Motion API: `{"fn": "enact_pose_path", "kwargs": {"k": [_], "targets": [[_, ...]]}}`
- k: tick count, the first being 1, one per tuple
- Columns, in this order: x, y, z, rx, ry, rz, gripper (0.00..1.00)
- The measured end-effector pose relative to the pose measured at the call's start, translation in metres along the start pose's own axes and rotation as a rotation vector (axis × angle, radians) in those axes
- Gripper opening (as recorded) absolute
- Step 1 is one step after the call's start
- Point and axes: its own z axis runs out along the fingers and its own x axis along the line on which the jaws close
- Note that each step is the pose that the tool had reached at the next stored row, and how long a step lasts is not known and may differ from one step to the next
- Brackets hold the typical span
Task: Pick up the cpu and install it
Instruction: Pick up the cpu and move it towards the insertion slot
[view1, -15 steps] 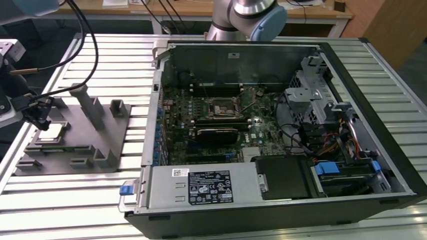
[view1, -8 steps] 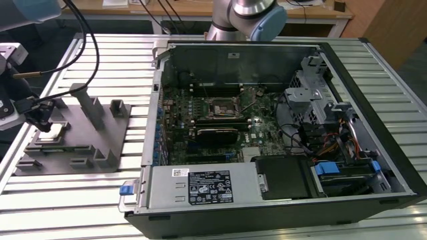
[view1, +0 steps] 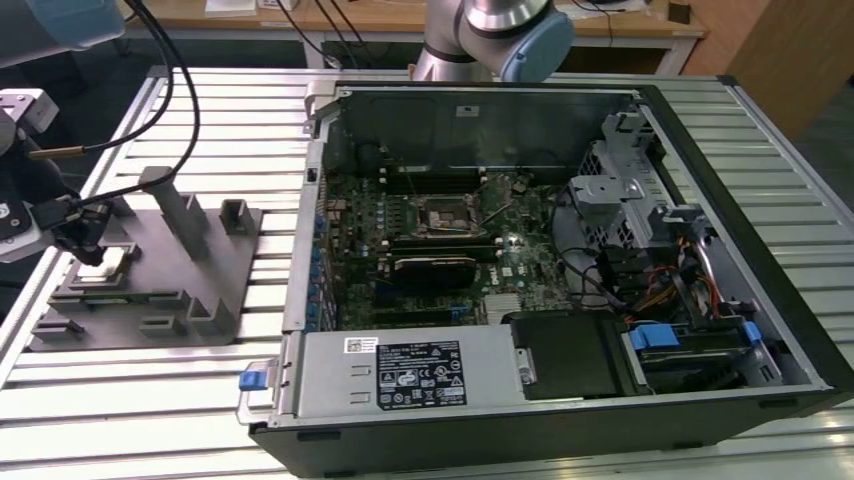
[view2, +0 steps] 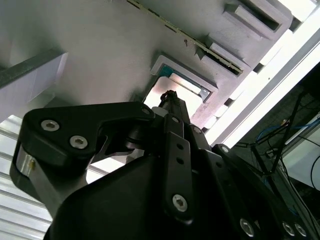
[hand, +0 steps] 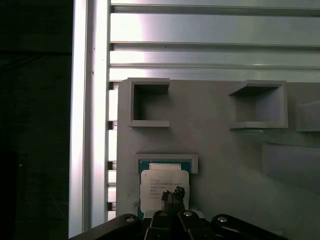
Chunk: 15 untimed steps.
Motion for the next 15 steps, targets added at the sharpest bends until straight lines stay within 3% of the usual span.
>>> {"fn": "enact_pose_path", "kwargs": {"k": [3,5,9,12,15], "targets": [[0.0000,0.0000,0.0001,-0.0001,-0.0001,0.000,0.17],[0.0000,0.0000,0.0001,0.0000,-0.0001,0.000,0.29],[0.0000,0.0000,0.0002,-0.0001,-0.0001,0.000,0.41],[0.0000,0.0000,0.0003,-0.0001,-0.0001,0.000,0.58],[0.0000,0.0000,0.0004,-0.0001,-0.0001,0.000,0.65]]}}
